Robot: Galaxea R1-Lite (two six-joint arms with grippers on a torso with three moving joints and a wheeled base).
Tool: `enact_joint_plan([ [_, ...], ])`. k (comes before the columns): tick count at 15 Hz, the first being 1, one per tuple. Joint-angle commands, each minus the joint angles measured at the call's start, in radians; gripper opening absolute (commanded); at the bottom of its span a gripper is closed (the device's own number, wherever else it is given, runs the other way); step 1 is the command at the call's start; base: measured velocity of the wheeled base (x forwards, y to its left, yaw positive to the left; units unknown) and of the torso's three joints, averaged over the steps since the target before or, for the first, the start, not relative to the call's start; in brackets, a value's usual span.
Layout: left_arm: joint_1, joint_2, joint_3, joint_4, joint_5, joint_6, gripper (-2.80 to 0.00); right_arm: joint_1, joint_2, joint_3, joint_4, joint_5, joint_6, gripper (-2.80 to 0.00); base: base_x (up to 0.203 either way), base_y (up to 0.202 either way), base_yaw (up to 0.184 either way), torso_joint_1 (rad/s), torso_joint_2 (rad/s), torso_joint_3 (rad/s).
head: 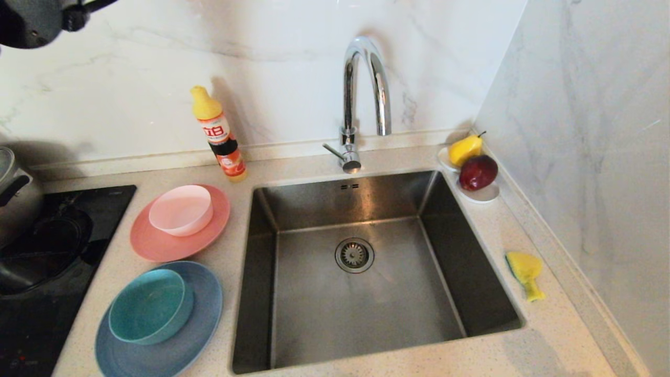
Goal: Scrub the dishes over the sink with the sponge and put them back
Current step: Turn on the faucet
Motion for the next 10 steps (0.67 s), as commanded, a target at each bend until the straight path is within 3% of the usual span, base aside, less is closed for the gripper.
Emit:
enact_joint_plan([
  [1, -0.004, -0.051, -0.06, 0.041, -0.023, 0.004, -2.8, 0.0, -0.001, 0.0, 0.0, -0.001, 0.0, -2.8, 0.0, 0.0, 0.0, 0.0, 0.0, 0.0],
  [3, -0.053, -0.074, -0.128, 0.21, -0.081, -0.003, -2.8, 0.0, -0.001, 0.0, 0.0, -0.001, 0.0, -2.8, 0.0, 0.0, 0.0, 0.0, 0.0, 0.0],
  [4, -0.107, -0.087, -0.145, 0.303, -0.152, -0.016, -2.8, 0.0, -0.001, 0.0, 0.0, 0.0, 0.0, -2.8, 0.0, 0.0, 0.0, 0.0, 0.0, 0.0],
  [7, -0.139, -0.081, -0.163, 0.606, -0.456, -0.144, -2.8, 0.0, -0.001, 0.0, 0.0, -0.001, 0.0, -2.8, 0.0, 0.0, 0.0, 0.0, 0.0, 0.0],
  [10, -0.138, 0.056, -0.172, 0.653, -0.563, -0.278, -2.8, 0.0, -0.001, 0.0, 0.0, 0.0, 0.0, -2.8, 0.0, 0.0, 0.0, 0.0, 0.0, 0.0],
])
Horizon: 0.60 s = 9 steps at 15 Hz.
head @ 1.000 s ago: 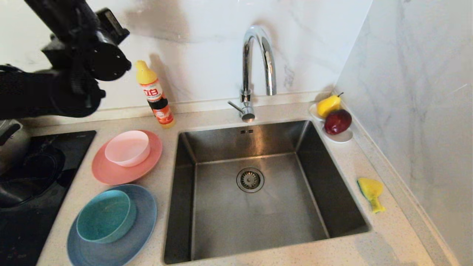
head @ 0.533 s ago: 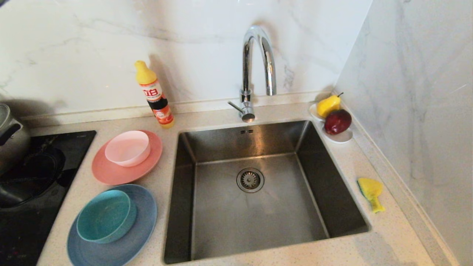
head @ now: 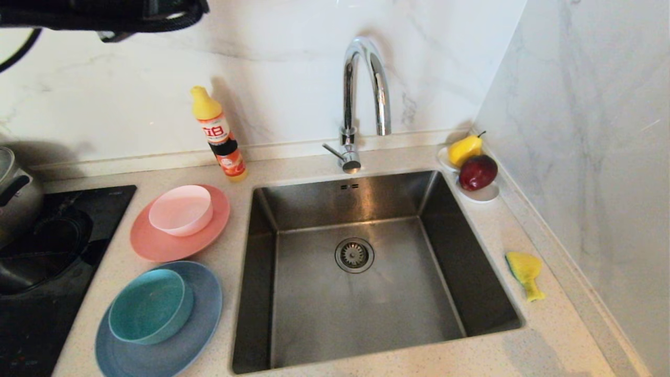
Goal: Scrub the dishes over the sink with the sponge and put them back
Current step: Turn on the faucet
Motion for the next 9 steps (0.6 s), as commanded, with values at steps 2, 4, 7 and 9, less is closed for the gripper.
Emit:
enact_joint_plan([
  [2, 0.001, 0.155, -0.019, -0.013, -0.055, -0.117, -2.8, 0.0, -0.001, 0.0, 0.0, 0.0, 0.0, -2.8, 0.0, 0.0, 0.0, 0.0, 0.0, 0.0],
  [4, 0.001, 0.22, -0.028, -0.038, -0.109, -0.143, -2.8, 0.0, -0.001, 0.0, 0.0, -0.001, 0.0, -2.8, 0.0, 0.0, 0.0, 0.0, 0.0, 0.0],
  [7, 0.002, 0.315, -0.03, -0.098, -0.133, -0.147, -2.8, 0.0, -0.001, 0.0, 0.0, 0.0, 0.0, -2.8, 0.0, 0.0, 0.0, 0.0, 0.0, 0.0],
  [9, 0.005, 0.391, -0.031, -0.185, -0.151, -0.15, -2.8, 0.0, -0.001, 0.0, 0.0, 0.0, 0.0, -2.8, 0.0, 0.0, 0.0, 0.0, 0.0, 0.0],
])
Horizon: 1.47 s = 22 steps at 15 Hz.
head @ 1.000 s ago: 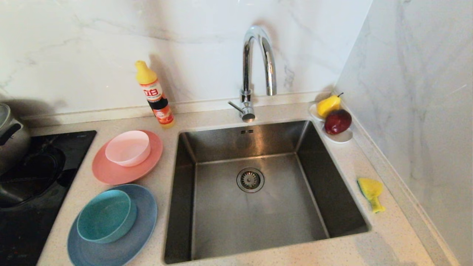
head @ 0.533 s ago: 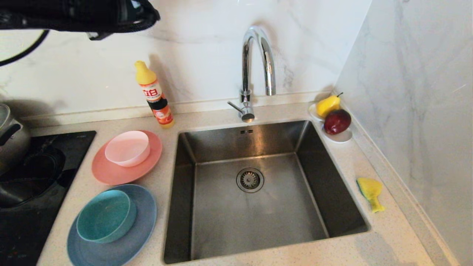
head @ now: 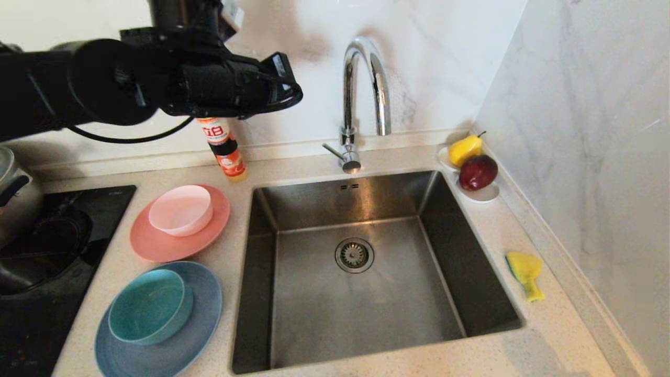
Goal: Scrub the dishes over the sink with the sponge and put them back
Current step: Turn on the faucet
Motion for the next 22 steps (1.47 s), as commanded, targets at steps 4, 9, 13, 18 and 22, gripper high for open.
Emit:
enact_joint_plan([
  [4, 0.006, 0.168, -0.003, -0.143, -0.07, 0.0, -2.8, 0.0, -0.001, 0.0, 0.0, 0.0, 0.0, -2.8, 0.0, 0.0, 0.0, 0.0, 0.0, 0.0],
  [9, 0.032, 0.239, -0.003, -0.257, -0.076, 0.004, -2.8, 0.0, -0.001, 0.0, 0.0, 0.0, 0.0, -2.8, 0.0, 0.0, 0.0, 0.0, 0.0, 0.0],
  [13, 0.039, 0.284, -0.004, -0.31, -0.079, 0.006, -2.8, 0.0, -0.001, 0.0, 0.0, 0.0, 0.0, -2.8, 0.0, 0.0, 0.0, 0.0, 0.0, 0.0],
  [18, 0.039, 0.322, -0.004, -0.366, -0.084, 0.004, -2.8, 0.0, -0.001, 0.0, 0.0, 0.0, 0.0, -2.8, 0.0, 0.0, 0.0, 0.0, 0.0, 0.0],
  [22, 0.04, 0.343, -0.004, -0.397, -0.084, 0.003, -2.8, 0.0, -0.001, 0.0, 0.0, 0.0, 0.0, -2.8, 0.0, 0.0, 0.0, 0.0, 0.0, 0.0],
])
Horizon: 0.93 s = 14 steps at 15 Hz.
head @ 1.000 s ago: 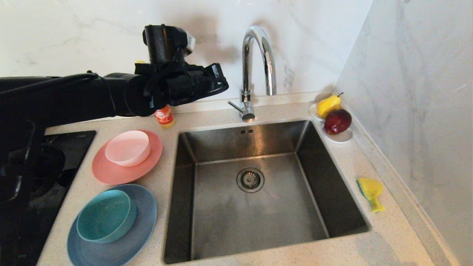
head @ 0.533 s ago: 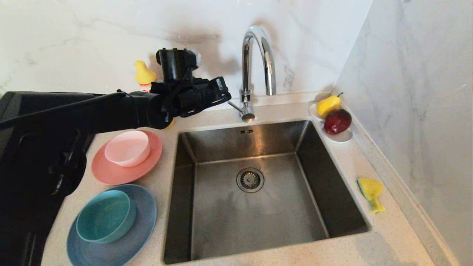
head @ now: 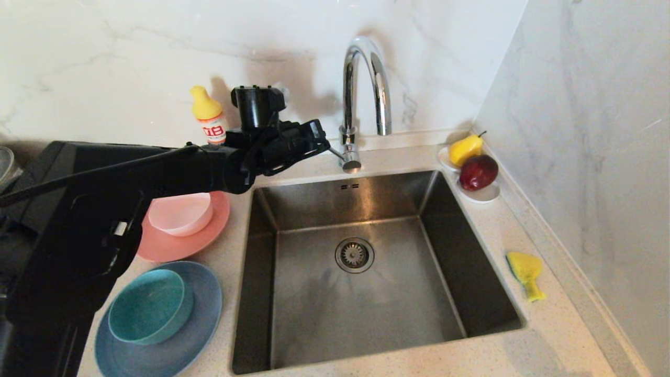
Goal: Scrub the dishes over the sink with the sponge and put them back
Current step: Turn on the faucet
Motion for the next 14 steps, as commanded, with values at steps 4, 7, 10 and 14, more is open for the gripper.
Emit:
enact_joint_plan([
  [4, -0.002, 0.022, 0.0, -0.013, -0.002, -0.003, -2.8, 0.0, -0.001, 0.0, 0.0, 0.001, 0.0, -2.8, 0.0, 0.0, 0.0, 0.0, 0.0, 0.0],
  [7, -0.002, 0.031, 0.0, -0.013, -0.002, -0.006, -2.8, 0.0, -0.001, 0.0, 0.0, 0.0, 0.0, -2.8, 0.0, 0.0, 0.0, 0.0, 0.0, 0.0],
  [10, -0.002, 0.031, 0.002, -0.011, -0.002, -0.011, -2.8, 0.0, -0.001, 0.0, 0.0, 0.0, 0.0, -2.8, 0.0, 0.0, 0.0, 0.0, 0.0, 0.0],
  [14, -0.01, 0.023, 0.005, -0.005, 0.007, -0.058, -2.8, 0.0, -0.001, 0.0, 0.0, 0.0, 0.0, -2.8, 0.0, 0.0, 0.0, 0.0, 0.0, 0.0],
])
